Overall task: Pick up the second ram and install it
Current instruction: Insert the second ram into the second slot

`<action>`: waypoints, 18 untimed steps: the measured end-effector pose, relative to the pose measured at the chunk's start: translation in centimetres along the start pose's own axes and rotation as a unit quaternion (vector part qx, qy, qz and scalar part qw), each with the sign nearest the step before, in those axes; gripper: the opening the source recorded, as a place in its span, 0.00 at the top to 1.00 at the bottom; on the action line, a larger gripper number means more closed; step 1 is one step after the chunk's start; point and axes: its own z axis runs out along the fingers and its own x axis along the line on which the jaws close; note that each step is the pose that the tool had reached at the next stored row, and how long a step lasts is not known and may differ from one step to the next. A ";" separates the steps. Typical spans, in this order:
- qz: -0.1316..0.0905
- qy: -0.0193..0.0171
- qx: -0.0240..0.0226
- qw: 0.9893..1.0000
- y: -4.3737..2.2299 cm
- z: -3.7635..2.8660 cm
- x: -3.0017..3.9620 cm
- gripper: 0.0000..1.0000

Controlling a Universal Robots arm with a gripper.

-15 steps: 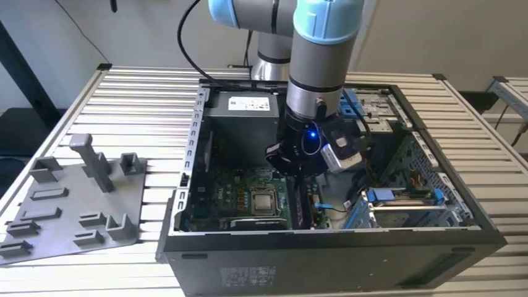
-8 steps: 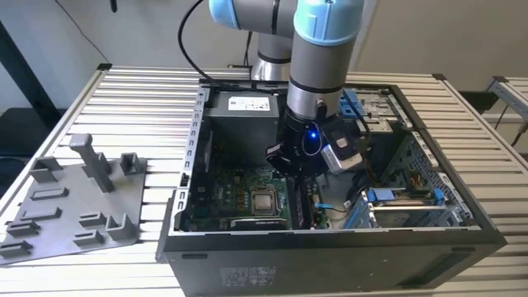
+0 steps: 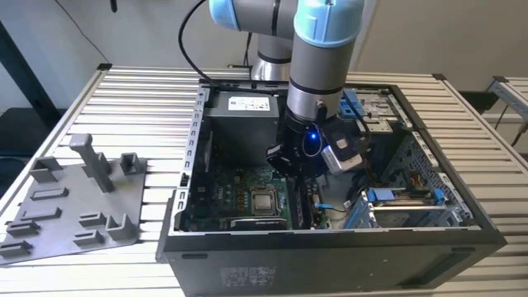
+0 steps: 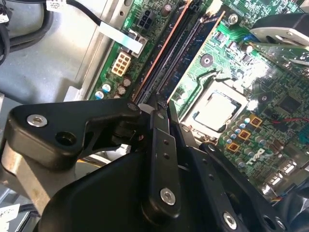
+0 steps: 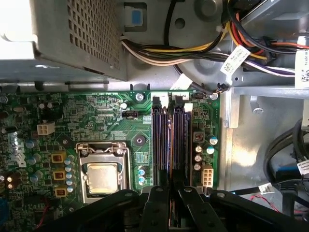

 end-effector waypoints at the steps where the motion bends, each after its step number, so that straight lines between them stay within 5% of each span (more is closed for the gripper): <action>1: 0.000 0.000 0.000 1.000 0.00 0.00 0.00 0.86; 18: -0.004 0.000 0.000 1.000 0.06 0.76 0.24 0.86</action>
